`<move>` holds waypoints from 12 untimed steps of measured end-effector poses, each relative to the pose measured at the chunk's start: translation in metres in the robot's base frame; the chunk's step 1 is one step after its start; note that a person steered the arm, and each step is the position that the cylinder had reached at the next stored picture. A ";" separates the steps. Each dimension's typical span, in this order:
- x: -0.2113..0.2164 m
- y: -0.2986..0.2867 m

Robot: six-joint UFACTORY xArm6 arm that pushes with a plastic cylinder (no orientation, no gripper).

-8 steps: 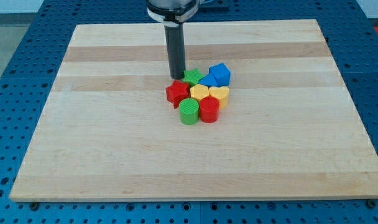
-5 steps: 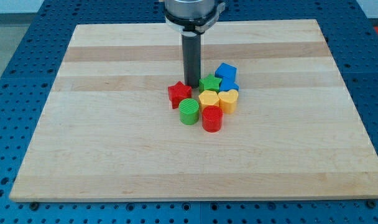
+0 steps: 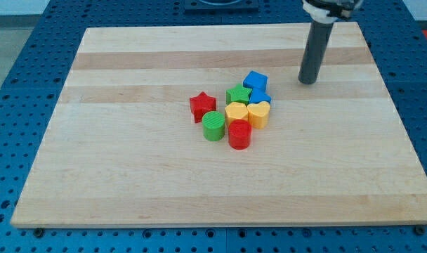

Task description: Place the blue cube left to the green star

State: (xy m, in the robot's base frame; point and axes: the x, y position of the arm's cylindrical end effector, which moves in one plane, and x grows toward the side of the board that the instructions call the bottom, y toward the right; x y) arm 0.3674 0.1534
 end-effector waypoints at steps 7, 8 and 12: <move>0.003 -0.051; 0.003 -0.095; -0.008 -0.166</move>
State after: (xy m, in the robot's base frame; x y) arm 0.3596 -0.0124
